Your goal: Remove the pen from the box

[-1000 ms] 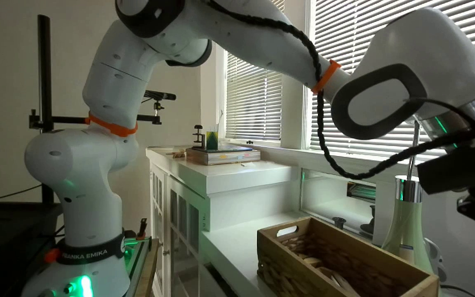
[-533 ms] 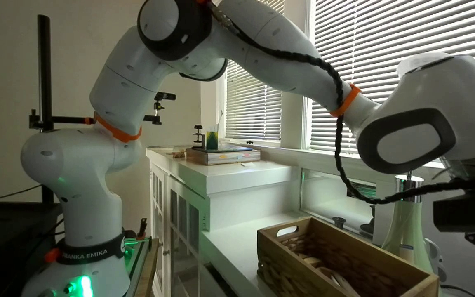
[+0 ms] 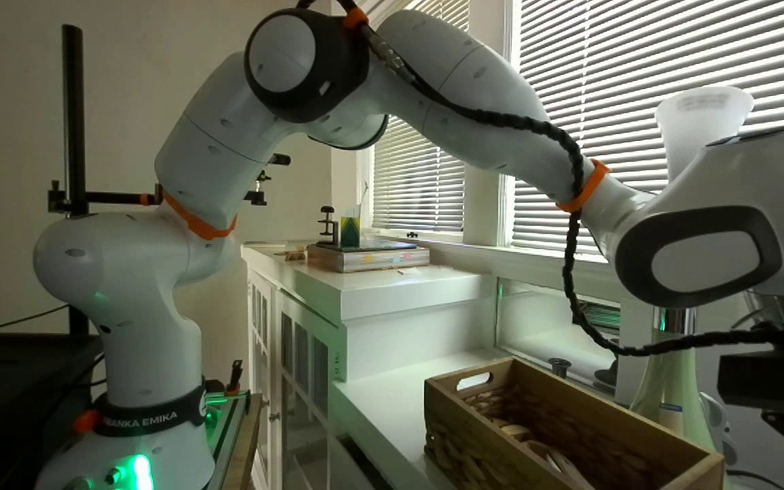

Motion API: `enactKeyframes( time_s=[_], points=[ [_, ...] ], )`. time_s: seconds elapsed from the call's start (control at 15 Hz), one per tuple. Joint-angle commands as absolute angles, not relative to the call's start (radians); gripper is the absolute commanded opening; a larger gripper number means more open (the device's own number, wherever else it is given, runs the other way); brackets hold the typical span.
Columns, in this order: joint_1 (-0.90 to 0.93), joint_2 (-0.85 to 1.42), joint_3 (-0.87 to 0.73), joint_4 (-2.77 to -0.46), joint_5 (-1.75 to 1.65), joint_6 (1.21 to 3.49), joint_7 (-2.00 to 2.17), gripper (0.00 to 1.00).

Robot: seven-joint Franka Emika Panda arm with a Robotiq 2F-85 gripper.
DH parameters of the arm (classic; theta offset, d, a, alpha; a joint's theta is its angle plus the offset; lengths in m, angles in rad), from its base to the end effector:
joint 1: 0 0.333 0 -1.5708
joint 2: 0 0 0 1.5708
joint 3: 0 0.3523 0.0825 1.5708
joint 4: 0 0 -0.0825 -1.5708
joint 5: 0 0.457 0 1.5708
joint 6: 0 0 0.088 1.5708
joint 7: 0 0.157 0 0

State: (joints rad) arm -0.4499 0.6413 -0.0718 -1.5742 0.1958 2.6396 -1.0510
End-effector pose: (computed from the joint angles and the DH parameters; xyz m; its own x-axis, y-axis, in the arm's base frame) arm 0.7293 -0.4099 0.2515 0.8588 0.4152 0.3002 0.3299 -0.8964 0.2962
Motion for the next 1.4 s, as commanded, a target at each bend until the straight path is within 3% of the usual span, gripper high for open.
enactKeyframes(
  time_s=[0.0, 0.07, 0.13, 0.47, 0.67, 0.8, 1.33],
  points=[
    [-0.438, 0.680, -0.089, -1.523, 0.127, 2.629, -0.982, 0.03],
    [-0.435, 0.672, -0.093, -1.525, 0.111, 2.631, -0.971, 0.35],
    [-0.424, 0.656, -0.109, -1.535, 0.081, 2.638, -0.947, 0.36],
    [-0.349, 0.513, -0.211, -1.619, -0.104, 2.493, -0.785, 0.72],
    [-0.335, 0.408, -0.195, -1.644, -0.130, 2.275, -0.756, 0.96],
    [-0.328, 0.341, -0.181, -1.653, -0.113, 2.143, -0.737, 1.00],
    [-0.263, 0.165, -0.180, -1.629, -0.101, 1.738, -0.391, 1.00]
  ],
)
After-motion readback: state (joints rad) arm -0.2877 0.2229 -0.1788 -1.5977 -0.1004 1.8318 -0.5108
